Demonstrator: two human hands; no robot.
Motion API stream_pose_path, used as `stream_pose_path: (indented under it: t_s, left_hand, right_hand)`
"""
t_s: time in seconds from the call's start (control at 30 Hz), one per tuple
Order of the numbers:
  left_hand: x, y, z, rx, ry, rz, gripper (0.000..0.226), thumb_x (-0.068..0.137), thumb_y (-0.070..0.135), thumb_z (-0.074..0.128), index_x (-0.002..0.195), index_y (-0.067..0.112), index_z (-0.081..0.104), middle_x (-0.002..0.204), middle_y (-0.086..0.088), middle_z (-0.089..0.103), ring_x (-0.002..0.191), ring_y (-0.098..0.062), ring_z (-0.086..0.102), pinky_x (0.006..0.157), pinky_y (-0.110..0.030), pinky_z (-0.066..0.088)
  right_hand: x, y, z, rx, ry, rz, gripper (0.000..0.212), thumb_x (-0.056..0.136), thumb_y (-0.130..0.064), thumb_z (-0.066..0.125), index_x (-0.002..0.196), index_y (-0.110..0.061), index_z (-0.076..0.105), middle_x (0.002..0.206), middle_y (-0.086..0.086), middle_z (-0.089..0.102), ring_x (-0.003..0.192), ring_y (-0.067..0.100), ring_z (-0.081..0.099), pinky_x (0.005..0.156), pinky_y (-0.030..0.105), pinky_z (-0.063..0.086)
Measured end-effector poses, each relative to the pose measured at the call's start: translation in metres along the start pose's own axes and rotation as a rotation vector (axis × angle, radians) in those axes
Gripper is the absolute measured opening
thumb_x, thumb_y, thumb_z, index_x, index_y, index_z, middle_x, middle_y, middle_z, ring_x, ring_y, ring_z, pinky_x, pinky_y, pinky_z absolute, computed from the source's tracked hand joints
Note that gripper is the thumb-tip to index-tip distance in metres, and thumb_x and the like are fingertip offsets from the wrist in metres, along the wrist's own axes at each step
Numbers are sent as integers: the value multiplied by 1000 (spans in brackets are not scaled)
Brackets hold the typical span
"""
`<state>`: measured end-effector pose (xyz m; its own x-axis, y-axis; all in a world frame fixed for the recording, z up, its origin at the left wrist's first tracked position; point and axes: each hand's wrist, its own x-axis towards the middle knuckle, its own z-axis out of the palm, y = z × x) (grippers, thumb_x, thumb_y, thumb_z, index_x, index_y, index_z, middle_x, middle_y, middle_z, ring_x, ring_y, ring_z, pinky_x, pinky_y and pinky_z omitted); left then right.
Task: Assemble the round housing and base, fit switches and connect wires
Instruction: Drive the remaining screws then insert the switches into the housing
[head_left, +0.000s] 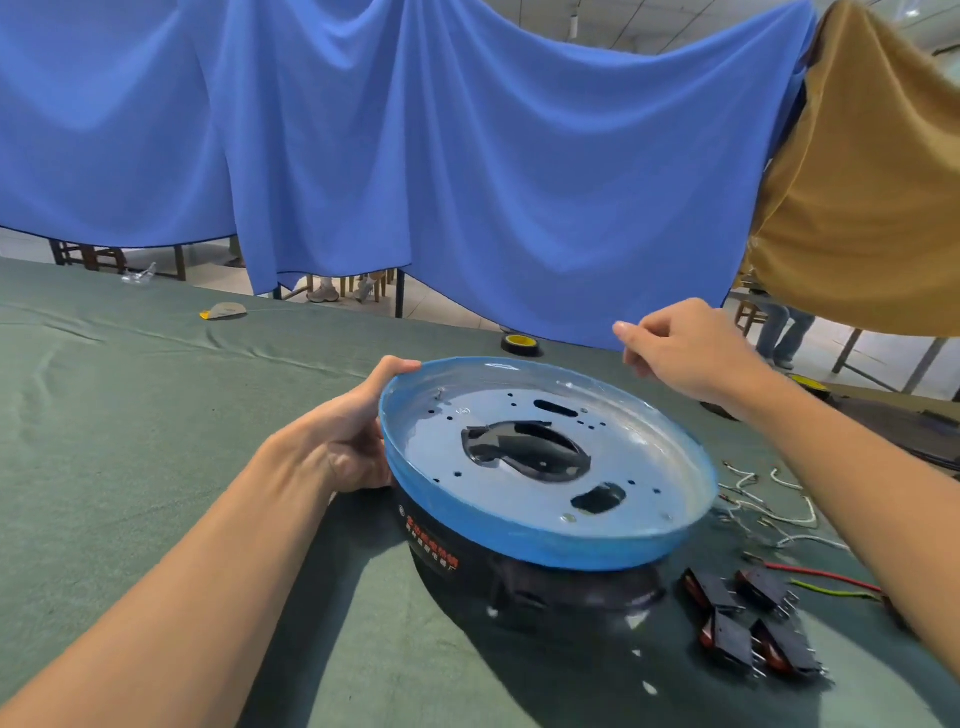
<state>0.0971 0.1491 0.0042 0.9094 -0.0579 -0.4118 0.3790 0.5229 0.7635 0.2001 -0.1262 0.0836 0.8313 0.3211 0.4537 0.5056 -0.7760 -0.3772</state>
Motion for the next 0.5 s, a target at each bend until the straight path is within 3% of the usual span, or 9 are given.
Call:
stream_pose_path:
  t_s: [0.1,0.17,0.23,0.33,0.4,0.43,0.47,0.5]
  left_hand:
    - [-7,7,1,-88,5,41,38,59,40,75,85,11,71,95,-2,71,78,-19,70,76,-33,59]
    - [-10,13,1,-160,33,84,48,60,39,76,102,18,65,115,7,64,106,-9,63,98,-27,49]
    - [-10,17,0,-192,65,124,61,64,41,76,118,22,54,134,10,54,128,-6,49,112,-25,36]
    - [-7,14,1,-125,137,161,68,65,44,77,122,18,51,122,3,57,115,-8,52,112,-19,29]
    - [-5,10,2,-100,198,155,61,70,46,77,112,10,52,99,-5,63,90,-14,61,99,-19,44]
    - [-4,8,3,-97,219,153,56,72,47,76,105,8,53,81,-8,66,69,-17,65,79,-18,56]
    - [-4,7,5,-94,240,148,52,74,46,74,96,6,52,62,-10,62,48,-19,62,53,-21,57]
    - [-4,6,5,-86,262,145,49,75,47,73,91,6,50,50,-9,56,35,-19,55,37,-20,48]
  right_hand:
    - [-14,32,-7,57,79,117,43,96,-34,52,62,-14,70,62,-4,69,60,8,63,78,30,49]
    - [-25,48,-7,116,63,193,40,96,-32,55,63,-14,69,62,-4,69,58,8,63,72,29,50]
    - [-35,58,-2,74,-49,217,37,94,-33,58,64,-14,70,66,-1,71,69,17,65,72,33,53]
    - [-47,57,9,-97,-258,155,31,90,-40,63,70,-18,69,74,-1,71,74,19,62,66,30,47]
    - [-52,52,17,-158,-347,122,30,84,-51,67,80,-21,69,83,-1,69,81,19,61,67,30,46]
    - [-54,49,20,-193,-392,118,33,81,-55,68,84,-22,69,88,0,69,85,20,62,69,32,49]
    - [-55,46,22,-236,-441,116,37,79,-57,69,87,-22,68,92,0,69,86,21,62,71,33,51]
    - [-56,44,25,-271,-478,115,38,79,-56,69,90,-20,68,93,2,68,86,21,62,71,34,52]
